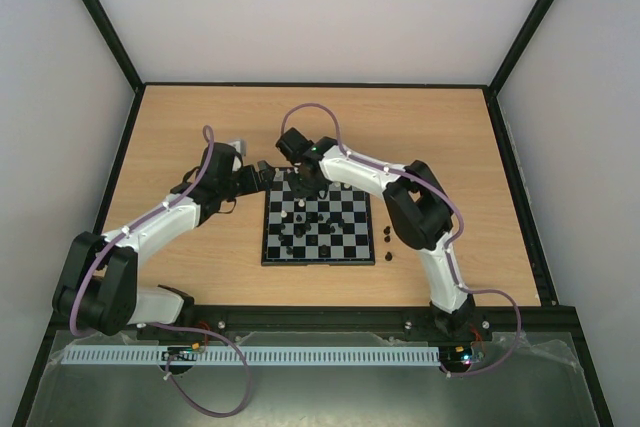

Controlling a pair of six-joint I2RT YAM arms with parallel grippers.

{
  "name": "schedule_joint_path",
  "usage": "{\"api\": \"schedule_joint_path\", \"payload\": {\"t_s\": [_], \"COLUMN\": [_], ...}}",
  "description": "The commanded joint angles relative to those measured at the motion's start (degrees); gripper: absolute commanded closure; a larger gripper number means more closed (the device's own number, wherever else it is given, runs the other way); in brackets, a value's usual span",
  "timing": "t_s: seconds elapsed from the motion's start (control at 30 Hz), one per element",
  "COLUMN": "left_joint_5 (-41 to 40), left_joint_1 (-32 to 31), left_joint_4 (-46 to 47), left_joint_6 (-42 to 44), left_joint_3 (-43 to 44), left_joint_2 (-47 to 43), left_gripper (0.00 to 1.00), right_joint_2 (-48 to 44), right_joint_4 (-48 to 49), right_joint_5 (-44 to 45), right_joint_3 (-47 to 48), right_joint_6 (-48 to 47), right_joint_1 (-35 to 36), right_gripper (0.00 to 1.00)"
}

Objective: Set up the chess pieces on the board
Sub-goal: Adjust the chess piece on the chessboard.

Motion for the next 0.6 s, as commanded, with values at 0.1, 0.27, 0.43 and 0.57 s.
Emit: {"api": "schedule_joint_path", "payload": {"t_s": [0.1,0.27,0.43,0.57], "left_joint_5": [-0.6,-0.6,-0.5,-0.4], "left_joint_1": [0.0,0.0,0.1,0.1], "left_joint_4": [0.3,0.3,0.4,0.5], "left_joint_6": [-0.1,-0.1,-0.2,-0.2], "left_joint_3": [-0.4,-0.5,-0.5,-0.5], "left_joint_2": [-0.3,-0.3,-0.3,-0.3], "left_gripper": [0.0,0.01,0.0,0.01], "right_joint_2": [2.8,3.3,3.1,3.1], "right_joint_4": [-2.7,-2.0,-0.9,-0.1], "right_joint_5": [0.6,0.5,0.7,0.7], "right_joint_3": [3.2,3.8,3.7,3.8], "right_joint_6": [-0.6,-0.3,-0.2,-0.1], "right_joint_1": [0.2,-0.1,-0.5,-0.6], "right_gripper": [0.86,0.87,0.87,0.87]}}
